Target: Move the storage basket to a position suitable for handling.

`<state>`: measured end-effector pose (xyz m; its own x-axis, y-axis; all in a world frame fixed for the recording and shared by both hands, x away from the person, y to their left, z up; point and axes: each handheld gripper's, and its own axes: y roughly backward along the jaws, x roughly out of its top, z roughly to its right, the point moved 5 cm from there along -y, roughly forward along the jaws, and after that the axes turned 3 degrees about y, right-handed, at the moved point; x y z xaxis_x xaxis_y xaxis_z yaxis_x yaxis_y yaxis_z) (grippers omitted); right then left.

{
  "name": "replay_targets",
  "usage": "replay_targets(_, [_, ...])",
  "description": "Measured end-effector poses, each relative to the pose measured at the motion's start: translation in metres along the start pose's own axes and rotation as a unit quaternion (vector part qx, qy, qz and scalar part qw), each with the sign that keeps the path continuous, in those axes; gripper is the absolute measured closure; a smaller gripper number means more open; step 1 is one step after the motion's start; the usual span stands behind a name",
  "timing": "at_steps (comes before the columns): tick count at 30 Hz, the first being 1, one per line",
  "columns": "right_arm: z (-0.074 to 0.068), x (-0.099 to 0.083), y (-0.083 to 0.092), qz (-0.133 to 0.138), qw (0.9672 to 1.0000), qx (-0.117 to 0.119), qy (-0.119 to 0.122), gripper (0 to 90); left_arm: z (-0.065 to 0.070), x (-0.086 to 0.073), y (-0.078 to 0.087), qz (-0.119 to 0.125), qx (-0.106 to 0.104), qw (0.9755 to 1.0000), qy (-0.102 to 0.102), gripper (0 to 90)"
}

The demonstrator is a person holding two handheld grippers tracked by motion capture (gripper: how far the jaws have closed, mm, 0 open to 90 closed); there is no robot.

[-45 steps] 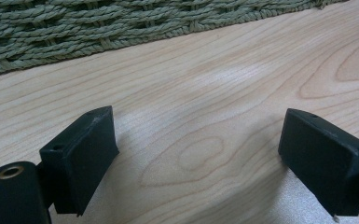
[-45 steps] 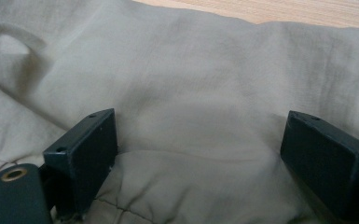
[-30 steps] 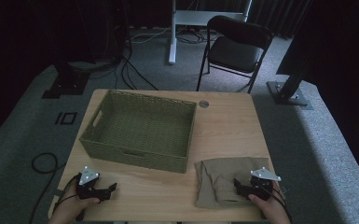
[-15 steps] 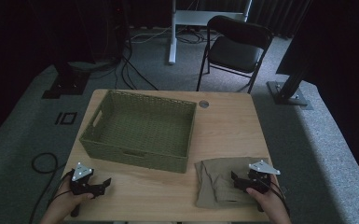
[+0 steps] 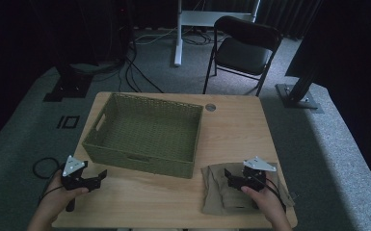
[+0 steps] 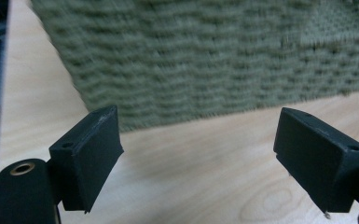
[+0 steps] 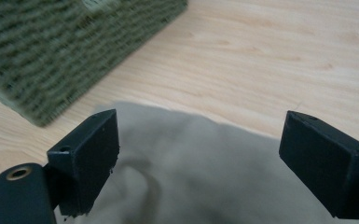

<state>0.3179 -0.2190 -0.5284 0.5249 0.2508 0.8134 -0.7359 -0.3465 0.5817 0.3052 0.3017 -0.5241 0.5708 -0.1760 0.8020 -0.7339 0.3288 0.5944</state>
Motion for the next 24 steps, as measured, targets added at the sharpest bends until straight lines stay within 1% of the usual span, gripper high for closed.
replay_targets(4, [-0.009, 0.012, -0.002, 0.009, 0.9999, 0.009, 0.004, 11.5, -0.004, 0.012, 0.006, 0.016, 0.000, 0.9999, 0.003, 15.3])
replay_targets(6, [-0.012, 0.017, -0.003, 0.014, 0.9998, 0.014, -0.001, 11.5, -0.008, 0.018, 0.010, 0.025, 0.000, 0.9997, 0.004, 15.3])
replay_targets(8, [-0.015, 0.023, -0.004, 0.019, 0.9997, 0.017, -0.001, 11.5, -0.012, 0.025, 0.013, 0.035, 0.006, 0.9993, 0.009, 15.3])
replay_targets(9, [-0.017, 0.026, -0.004, 0.021, 0.9996, 0.019, -0.002, 11.5, -0.012, 0.025, 0.013, 0.035, 0.006, 0.9993, 0.009, 15.3])
replay_targets(10, [-0.017, 0.026, -0.004, 0.021, 0.9996, 0.019, -0.002, 11.5, -0.013, 0.028, 0.014, 0.041, 0.009, 0.9991, 0.011, 15.3])
replay_targets(12, [-0.021, 0.033, -0.005, 0.027, 0.9994, 0.022, 0.002, 11.5, -0.016, 0.035, 0.017, 0.049, 0.018, 0.9986, 0.013, 15.3])
replay_targets(13, [-0.022, 0.036, -0.005, 0.029, 0.9993, 0.023, 0.004, 11.5, -0.016, 0.035, 0.017, 0.049, 0.018, 0.9986, 0.013, 15.3])
replay_targets(14, [-0.023, 0.038, -0.005, 0.030, 0.9992, 0.024, 0.005, 11.5, -0.019, 0.040, 0.017, 0.058, 0.021, 0.9979, 0.020, 15.3])
replay_targets(17, [-0.026, 0.044, -0.005, 0.035, 0.9991, 0.024, 0.008, 12.8, -0.022, 0.044, 0.018, 0.063, 0.027, 0.9974, 0.022, 15.3])
replay_targets(18, [-0.027, 0.046, -0.005, 0.038, 0.9989, 0.026, 0.006, 12.8, -0.027, 0.050, 0.019, 0.075, 0.033, 0.9962, 0.029, 15.4])
replay_targets(19, [-0.028, 0.048, -0.006, 0.040, 0.9989, 0.026, 0.006, 12.8, -0.029, 0.053, 0.018, 0.080, 0.034, 0.9955, 0.037, 15.4])
replay_targets(21, [-0.031, 0.052, -0.007, 0.043, 0.9987, 0.029, 0.006, 12.8, -0.032, 0.055, 0.018, 0.081, 0.036, 0.9952, 0.040, 15.3])
replay_targets(22, [-0.032, 0.053, -0.007, 0.043, 0.9986, 0.030, 0.006, 12.8, -0.037, 0.060, 0.016, 0.083, 0.045, 0.9947, 0.041, 15.3])
replay_targets(24, [-0.035, 0.056, -0.009, 0.043, 0.9986, 0.031, 0.008, 12.8, -0.042, 0.064, 0.013, 0.086, 0.046, 0.9942, 0.046, 15.4])
